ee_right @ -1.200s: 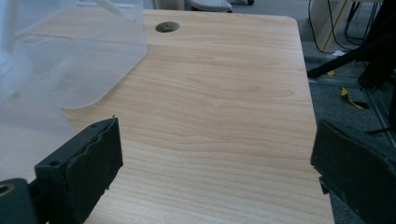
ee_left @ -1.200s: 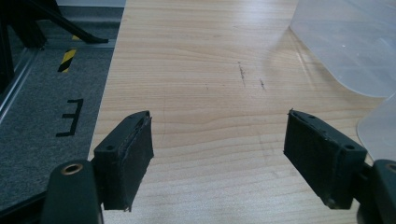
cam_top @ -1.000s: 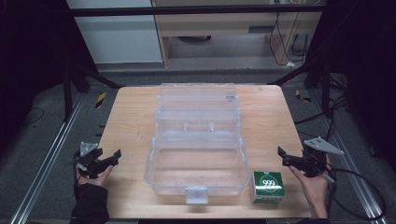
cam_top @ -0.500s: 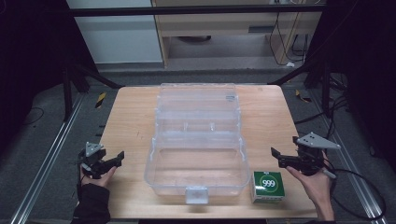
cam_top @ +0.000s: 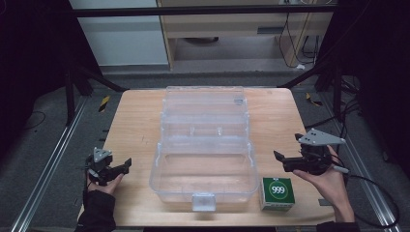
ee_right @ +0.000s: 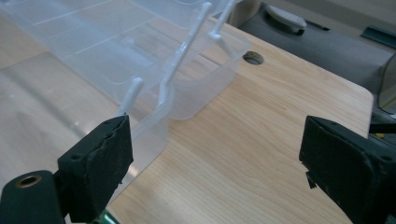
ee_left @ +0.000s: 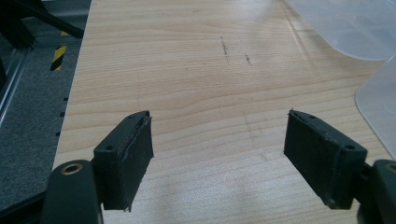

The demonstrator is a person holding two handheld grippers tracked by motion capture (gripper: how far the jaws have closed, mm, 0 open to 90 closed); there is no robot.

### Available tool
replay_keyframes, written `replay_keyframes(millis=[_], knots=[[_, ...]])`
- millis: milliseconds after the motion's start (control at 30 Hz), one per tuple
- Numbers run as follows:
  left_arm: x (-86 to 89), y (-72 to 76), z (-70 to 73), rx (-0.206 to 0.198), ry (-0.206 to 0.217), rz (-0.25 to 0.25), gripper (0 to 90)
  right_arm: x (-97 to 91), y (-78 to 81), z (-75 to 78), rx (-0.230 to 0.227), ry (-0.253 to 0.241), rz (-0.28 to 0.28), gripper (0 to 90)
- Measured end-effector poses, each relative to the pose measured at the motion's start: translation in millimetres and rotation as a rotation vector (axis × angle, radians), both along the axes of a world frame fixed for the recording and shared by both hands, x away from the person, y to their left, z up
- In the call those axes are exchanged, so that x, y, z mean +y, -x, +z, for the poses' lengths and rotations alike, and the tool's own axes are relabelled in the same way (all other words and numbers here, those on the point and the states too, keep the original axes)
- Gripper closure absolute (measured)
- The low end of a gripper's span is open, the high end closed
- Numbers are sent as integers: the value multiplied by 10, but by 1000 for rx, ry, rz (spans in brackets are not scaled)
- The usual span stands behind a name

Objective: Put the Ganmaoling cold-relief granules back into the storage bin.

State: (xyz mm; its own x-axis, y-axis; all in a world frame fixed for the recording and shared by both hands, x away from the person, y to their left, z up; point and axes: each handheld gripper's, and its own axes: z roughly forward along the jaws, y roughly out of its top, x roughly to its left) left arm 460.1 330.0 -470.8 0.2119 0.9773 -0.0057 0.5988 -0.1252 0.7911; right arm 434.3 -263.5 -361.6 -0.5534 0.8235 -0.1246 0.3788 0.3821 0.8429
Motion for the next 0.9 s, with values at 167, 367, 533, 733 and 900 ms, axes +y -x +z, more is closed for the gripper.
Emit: replay_keyframes(millis=[167, 367, 533, 733, 900], knots=[[-16, -6, -12, 4, -3, -5, 231, 29, 8, 45, 19, 42, 70, 86], [-32, -10, -23, 10, -10, -11, 231, 49, 35, 72, 49, 93, 129, 69], [-44, -14, -35, 16, -16, -15, 230, 61, 59, 65, 81, 123, 189, 59], [-46, -13, -37, 17, -17, -17, 230, 119, 94, 25, 120, 212, 278, 52], [-52, -16, -43, 19, -20, -19, 230, 138, 103, -3, 157, 244, 310, 47]])
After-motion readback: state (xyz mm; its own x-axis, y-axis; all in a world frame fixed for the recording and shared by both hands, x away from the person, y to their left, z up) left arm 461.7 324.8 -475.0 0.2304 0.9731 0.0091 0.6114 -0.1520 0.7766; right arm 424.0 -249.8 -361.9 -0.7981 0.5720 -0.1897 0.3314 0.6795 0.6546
